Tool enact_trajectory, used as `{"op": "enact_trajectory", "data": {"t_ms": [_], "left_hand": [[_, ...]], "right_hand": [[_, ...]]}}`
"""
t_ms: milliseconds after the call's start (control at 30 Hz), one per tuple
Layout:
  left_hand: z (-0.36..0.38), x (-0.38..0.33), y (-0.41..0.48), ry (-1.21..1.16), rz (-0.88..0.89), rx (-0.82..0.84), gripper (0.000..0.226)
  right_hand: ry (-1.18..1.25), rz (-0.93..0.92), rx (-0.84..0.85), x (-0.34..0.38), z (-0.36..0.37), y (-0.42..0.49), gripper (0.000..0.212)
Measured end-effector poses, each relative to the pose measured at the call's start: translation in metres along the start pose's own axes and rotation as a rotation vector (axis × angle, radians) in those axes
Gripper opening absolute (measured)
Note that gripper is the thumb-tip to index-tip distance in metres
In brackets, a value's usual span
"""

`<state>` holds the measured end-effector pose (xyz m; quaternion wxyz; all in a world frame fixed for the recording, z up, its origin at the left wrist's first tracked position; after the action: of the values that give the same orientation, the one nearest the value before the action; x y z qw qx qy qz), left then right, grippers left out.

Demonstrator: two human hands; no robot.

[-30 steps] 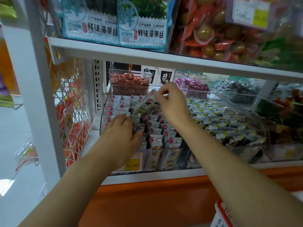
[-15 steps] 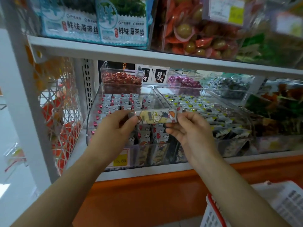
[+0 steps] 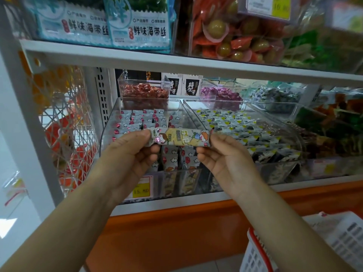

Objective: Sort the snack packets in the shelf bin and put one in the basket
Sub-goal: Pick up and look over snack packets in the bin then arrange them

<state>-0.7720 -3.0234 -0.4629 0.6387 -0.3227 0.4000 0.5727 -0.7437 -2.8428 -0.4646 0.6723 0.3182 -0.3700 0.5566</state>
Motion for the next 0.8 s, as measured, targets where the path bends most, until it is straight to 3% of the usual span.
{"op": "enact_trajectory", "data": {"t_ms": [200,300,500,700,800], "left_hand": [[0.001,0.0,0.002,0.089,0.015,0.075,0.019],[-0.001,0.0,0.001,0.281,0.061,0.114,0.011],[0.001,-0.004,-0.002,0.422,0.168,0.151,0.025],[0.005,-0.008,-0.008,0.678,0.271,0.213,0.03],[0.009,-0.007,-0.01,0.694,0.254,0.23,0.025]], "right_hand": [[-0.306,-0.157,-0.006,0.001,-0.002,0.0,0.01],[-0.41,-0.199,0.002,0.001,-0.003,0.0,0.01],[-0.463,-0.242,-0.003,0.001,-0.001,-0.002,0.013],[-0.539,-0.297,-0.089,0.002,-0.002,-0.002,0.018],[-0.612,-0.345,-0.123,0.003,-0.003,-0.002,0.019]]}}
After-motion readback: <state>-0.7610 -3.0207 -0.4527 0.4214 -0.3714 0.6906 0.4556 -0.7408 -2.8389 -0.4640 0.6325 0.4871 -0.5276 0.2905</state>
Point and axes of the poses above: each hand's wrist, its own y-axis towards the middle knuckle, its own z-axis out of the palm, x = y × z, the point moved 2 cm from there along y, towards the middle knuckle, and after that the axes turned 4 degrees about z, right-handed, at the moved point
